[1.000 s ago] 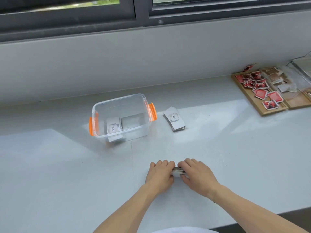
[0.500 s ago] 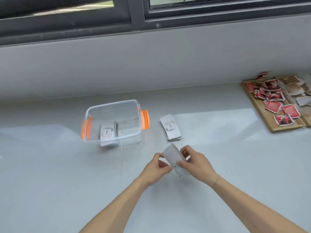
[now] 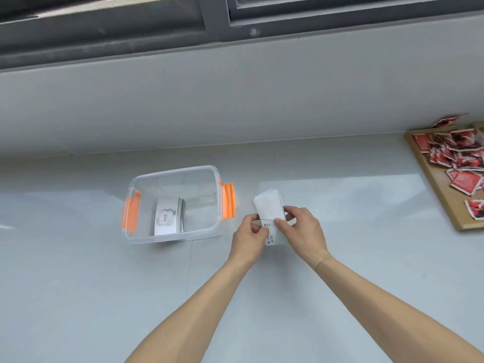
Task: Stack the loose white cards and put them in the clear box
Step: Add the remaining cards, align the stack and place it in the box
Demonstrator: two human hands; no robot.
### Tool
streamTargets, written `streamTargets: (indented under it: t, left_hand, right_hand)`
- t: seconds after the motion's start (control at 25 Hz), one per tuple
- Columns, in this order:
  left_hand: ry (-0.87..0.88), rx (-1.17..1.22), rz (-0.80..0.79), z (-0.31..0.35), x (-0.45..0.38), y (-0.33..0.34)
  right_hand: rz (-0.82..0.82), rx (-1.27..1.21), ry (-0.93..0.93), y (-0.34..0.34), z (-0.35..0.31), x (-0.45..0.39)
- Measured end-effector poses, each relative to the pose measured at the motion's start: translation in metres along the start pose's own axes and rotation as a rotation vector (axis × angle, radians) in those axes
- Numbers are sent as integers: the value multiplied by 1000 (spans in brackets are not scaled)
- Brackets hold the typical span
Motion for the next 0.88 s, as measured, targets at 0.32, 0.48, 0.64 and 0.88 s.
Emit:
streamTargets:
  t: [0.32, 0.48, 0.64, 0.88]
  left_hand:
    - [-62, -88, 89, 8, -31, 12]
    - [-84, -71, 87, 5, -34, 13]
    - [-143, -12, 10, 10, -37, 18]
    - [-208, 216, -131, 7, -20, 11]
  right_hand:
    - [54, 70, 87, 14, 4, -32]
    - [77, -14, 169, 9, 11, -32]
    - [4, 7, 236, 10, 8, -38]
    - [-54, -56, 427, 11, 6, -29]
Point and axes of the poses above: each hand's wrist, its own x-axis away from the middle knuckle, its own y-axis out of the palm, z = x × y, the point moved 1 cm from there along -x, towards the middle knuckle, and after that the axes turned 7 degrees about -x, right-handed, at the moved point
